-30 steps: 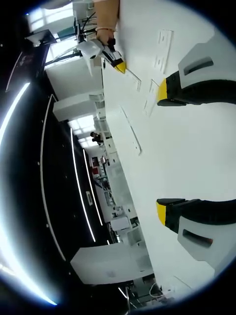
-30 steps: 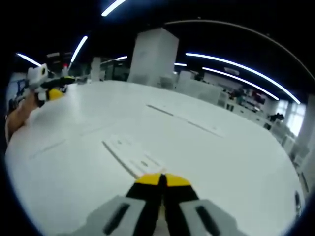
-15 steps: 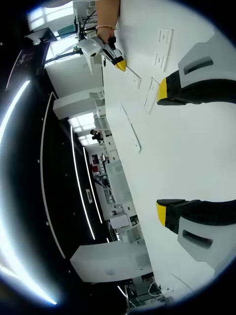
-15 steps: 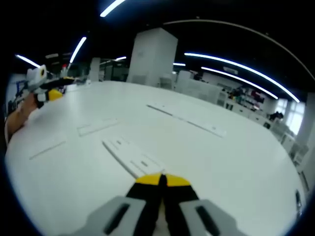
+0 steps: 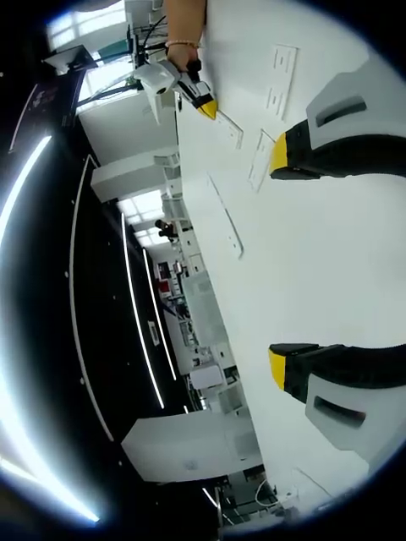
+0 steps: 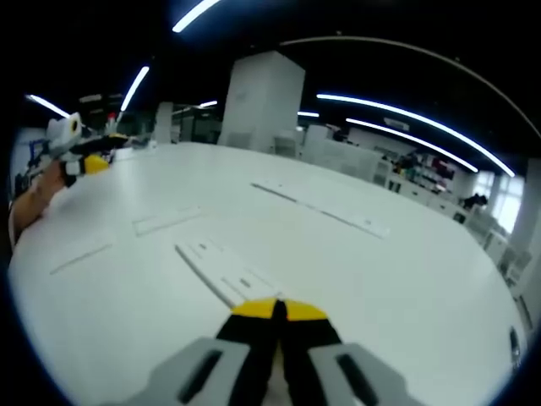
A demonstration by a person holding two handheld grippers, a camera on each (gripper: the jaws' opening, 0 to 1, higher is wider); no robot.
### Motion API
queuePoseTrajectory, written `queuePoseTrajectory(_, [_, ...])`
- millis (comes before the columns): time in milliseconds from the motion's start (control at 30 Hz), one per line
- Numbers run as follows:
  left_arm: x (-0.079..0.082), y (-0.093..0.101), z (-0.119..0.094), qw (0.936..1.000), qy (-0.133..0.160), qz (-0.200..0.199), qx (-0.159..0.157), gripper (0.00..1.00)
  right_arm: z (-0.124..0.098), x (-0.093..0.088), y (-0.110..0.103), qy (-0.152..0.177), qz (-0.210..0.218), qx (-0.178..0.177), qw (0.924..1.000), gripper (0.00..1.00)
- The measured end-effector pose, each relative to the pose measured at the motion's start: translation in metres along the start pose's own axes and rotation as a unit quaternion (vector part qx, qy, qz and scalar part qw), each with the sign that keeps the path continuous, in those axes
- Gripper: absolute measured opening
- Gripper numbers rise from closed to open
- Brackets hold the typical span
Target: Locate the socket holder cover, grip the socket holder cover, clip it into the socket holder slot.
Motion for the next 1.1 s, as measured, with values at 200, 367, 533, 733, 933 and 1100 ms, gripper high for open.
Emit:
queuePoseTrajectory(200, [0.002, -0.002, 0.0, 1.0, 0.006, -0.001, 0.004, 0.81, 0.0, 0.001, 0.004, 0.002, -0.001, -0.004, 1.0, 0.11])
queuePoseTrajectory(367, [0.001, -0.003, 0.0, 0.9999, 0.005, -0.001, 0.011, 0.82, -0.013, 0.026, 0.003, 0.052, -0.004, 0.0, 0.9986, 0.24])
queuePoseTrajectory(533, [0.002, -0.003, 0.0, 0.9999, 0.011, -0.002, 0.009, 0.87, -0.047, 0.074, -0.005, 0.142, -0.018, 0.022, 0.9894, 0.27])
queuePoseTrajectory(733, [0.003, -0.002, -0.001, 0.9998, 0.016, -0.002, 0.007, 0.87, -0.093, 0.089, -0.01, 0.175, -0.053, 0.027, 0.9827, 0.32])
queuePoseTrajectory(933, [0.003, -0.002, -0.001, 0.9999, 0.015, -0.003, 0.006, 0.88, -0.133, 0.062, -0.016, 0.21, -0.076, 0.075, 0.9718, 0.37])
queuePoseTrajectory(1100, [0.001, -0.001, -0.001, 0.9999, 0.012, -0.005, 0.002, 0.89, -0.15, 0.033, -0.009, 0.227, -0.096, 0.064, 0.967, 0.44])
Point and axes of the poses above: the point that each gripper's makers call its tool centre point, and the gripper's own axes: z roughly forward along the fingers, y roughly to its right, x roughly out of its top, the point moved 9 cm from there along -z, roughly backward along the fingers, and after that the axes turned 8 degrees about x, right-handed, at the moved point
